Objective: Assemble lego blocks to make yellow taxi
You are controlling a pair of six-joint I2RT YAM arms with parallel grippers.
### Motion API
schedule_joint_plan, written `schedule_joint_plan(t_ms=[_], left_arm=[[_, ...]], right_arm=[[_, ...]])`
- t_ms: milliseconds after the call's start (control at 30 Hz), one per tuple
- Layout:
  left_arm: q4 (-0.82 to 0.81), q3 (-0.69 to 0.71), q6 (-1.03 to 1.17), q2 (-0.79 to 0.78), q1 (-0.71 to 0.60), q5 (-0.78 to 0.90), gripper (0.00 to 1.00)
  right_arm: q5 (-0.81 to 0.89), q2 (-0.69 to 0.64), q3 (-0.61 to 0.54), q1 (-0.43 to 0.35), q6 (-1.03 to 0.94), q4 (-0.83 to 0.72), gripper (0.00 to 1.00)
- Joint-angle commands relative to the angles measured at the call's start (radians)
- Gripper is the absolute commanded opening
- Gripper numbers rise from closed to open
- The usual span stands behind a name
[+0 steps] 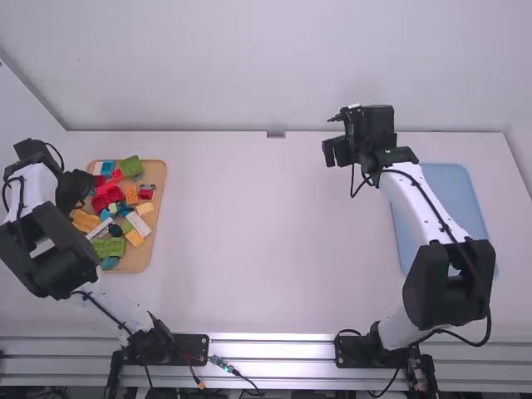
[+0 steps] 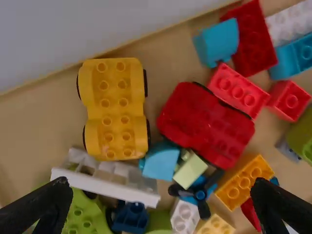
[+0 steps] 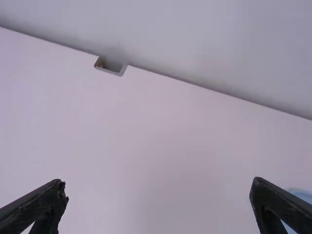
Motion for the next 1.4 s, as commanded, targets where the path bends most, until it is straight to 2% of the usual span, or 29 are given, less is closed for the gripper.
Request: schedule_joint_plan(t_ms=[0, 233, 367, 433, 633, 833, 900, 1100, 1367], left_arm=[[-0.028, 0.058, -0.005, 0.060, 0.019, 0.018, 1.00], [-0.008, 0.059, -0.031, 0.126, 0.024, 0.005, 0.97], [0.024, 0.018, -0.054, 0.129, 0.029, 0.000, 0.91], [0.043, -0.006, -0.056, 0.129, 0.027, -0.018, 0.84], [0.057, -0.049, -0.056, 0.129, 0.034, -0.017, 0.80], [0.057, -0.066, -0.051, 0.129, 0.034, -0.020, 0.80], [0.054, -0.066, -0.045, 0.129, 0.032, -0.020, 0.86], [0.062, -0.094, -0.048, 0.129, 0.032, -0.072, 0.87], [0.110, -0.128, -0.023, 0.129, 0.040, -0.072, 0.81]], right_arm=[[0.003, 0.003, 0.031, -0.001, -0.001, 0.008, 0.99], [-0.001, 0.003, 0.031, -0.016, 0.000, 0.008, 0.99], [0.000, 0.003, 0.031, -0.016, -0.001, 0.009, 0.99], [-0.001, 0.003, 0.031, -0.019, -0.001, 0.008, 0.99], [-0.002, 0.003, 0.031, -0.021, 0.006, 0.009, 1.00], [-0.001, 0.003, 0.031, -0.021, 0.006, 0.009, 0.99], [0.001, 0.003, 0.031, -0.019, 0.006, 0.008, 0.99], [0.002, 0.003, 0.031, -0.019, 0.006, 0.007, 0.99], [-0.001, 0.003, 0.031, -0.023, 0.007, 0.006, 0.99]])
